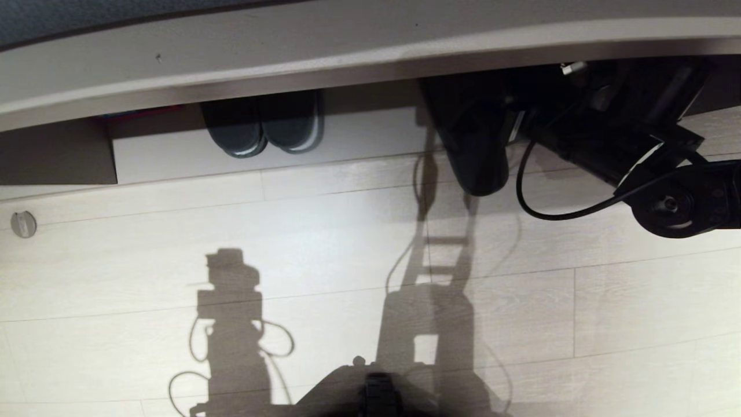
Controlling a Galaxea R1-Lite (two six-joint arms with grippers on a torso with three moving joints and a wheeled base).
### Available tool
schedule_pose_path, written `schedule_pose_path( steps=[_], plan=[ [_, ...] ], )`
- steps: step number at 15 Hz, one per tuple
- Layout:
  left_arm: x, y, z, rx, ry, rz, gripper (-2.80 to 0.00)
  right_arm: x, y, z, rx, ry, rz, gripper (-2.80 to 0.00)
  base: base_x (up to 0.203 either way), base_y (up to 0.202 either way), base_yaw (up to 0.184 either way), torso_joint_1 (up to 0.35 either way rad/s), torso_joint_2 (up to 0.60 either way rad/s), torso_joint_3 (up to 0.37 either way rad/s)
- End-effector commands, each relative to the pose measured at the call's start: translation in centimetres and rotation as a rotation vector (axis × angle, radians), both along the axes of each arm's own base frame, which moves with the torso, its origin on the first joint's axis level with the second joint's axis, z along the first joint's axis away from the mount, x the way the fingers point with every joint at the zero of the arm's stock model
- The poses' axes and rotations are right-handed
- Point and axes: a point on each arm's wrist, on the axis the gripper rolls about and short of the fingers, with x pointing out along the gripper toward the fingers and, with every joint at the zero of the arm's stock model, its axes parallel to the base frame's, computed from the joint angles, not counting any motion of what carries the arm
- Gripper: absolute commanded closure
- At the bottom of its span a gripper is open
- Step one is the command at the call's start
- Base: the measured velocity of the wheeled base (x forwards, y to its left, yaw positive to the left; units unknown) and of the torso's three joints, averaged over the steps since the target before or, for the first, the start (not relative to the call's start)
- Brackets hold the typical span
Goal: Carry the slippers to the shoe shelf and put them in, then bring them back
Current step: Place the slippers into the shoe cabinet
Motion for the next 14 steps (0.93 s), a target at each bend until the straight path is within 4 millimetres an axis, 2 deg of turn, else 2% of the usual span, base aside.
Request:
schedule_pose_path(
  steps=[1,10,14],
  plan=[
    [0.0,0.0,0.0,-0.001,-0.001,0.001,0.00,0.1,0.4,-0.2,-0.001,0.001,0.011,-2.80,0.000,0.000,0.000,0.000,0.00,0.000],
    [0.0,0.0,0.0,-0.001,-0.001,-0.001,0.00,-2.3,-0.2,0.7,-0.009,-0.014,-0.042,-2.80,0.000,0.000,0.000,0.000,0.00,0.000],
    [0.0,0.0,0.0,-0.001,0.000,0.000,0.00,-4.1,-0.8,-0.7,-0.026,0.031,-0.052,-2.80,0.000,0.000,0.000,0.000,0.00,0.000]
  ],
)
